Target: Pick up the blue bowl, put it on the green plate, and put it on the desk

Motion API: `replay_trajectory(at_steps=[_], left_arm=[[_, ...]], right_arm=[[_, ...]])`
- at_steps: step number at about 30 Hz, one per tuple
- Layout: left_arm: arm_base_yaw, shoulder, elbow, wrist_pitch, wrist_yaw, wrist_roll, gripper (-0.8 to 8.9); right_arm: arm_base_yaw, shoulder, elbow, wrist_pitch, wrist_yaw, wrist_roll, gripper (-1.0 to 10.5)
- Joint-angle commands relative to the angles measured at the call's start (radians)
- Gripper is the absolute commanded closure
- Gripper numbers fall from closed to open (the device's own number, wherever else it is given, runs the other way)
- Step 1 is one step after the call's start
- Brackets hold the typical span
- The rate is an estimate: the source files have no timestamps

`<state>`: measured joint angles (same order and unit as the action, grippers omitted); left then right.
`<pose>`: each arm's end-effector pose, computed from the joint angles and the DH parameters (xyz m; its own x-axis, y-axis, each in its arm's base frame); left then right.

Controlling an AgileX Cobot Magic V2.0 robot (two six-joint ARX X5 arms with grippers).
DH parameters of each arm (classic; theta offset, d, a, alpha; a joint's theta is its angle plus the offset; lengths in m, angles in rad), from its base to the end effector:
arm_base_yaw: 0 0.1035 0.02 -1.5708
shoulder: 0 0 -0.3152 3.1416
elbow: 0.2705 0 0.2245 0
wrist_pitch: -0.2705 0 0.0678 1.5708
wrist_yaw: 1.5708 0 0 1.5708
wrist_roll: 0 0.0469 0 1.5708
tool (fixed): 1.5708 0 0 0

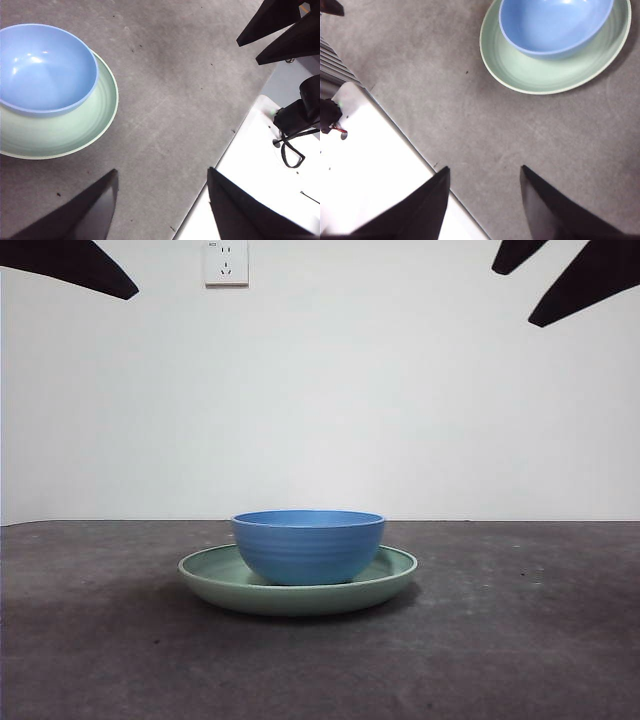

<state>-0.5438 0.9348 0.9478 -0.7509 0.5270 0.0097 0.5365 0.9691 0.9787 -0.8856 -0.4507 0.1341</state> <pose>0.0977 -0.0867 0.3470 0.2870 -0.7613 -0.5815 0.7712 0.5437 -0.3312 0.0994 0.0829 0.3409 0.2727 0.6690 -0.6915 -0.6052 0.6780 0.4172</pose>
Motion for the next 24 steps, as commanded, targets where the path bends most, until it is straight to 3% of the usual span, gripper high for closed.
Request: replay_trajectory(at_steps=[1, 10, 12, 14, 15, 24], left_arm=[[-0.004, 0.004, 0.009, 0.01, 0.005, 0.005, 5.33], [-0.004, 0.004, 0.009, 0.01, 0.005, 0.005, 5.39], [-0.004, 0.004, 0.009, 0.01, 0.005, 0.005, 6.22], [-0.004, 0.004, 0.009, 0.011, 0.005, 0.005, 7.9], [-0.004, 0.004, 0.009, 0.01, 0.005, 0.005, 8.01], [-0.004, 0.004, 0.009, 0.011, 0.005, 0.005, 7.98]], right_arm=[[0.008, 0.007, 0.011, 0.022, -0.002, -0.015, 7.2], [0.008, 0.007, 0.011, 0.022, -0.002, -0.016, 7.2], [0.008, 0.007, 0.011, 0.021, -0.002, -0.019, 7.5], [0.008, 0.007, 0.011, 0.021, -0.002, -0.025, 8.8], [0.008, 0.007, 0.011, 0.021, -0.002, -0.034, 9.4], [0.007, 0.007, 0.011, 0.034, -0.002, -0.045, 9.4]])
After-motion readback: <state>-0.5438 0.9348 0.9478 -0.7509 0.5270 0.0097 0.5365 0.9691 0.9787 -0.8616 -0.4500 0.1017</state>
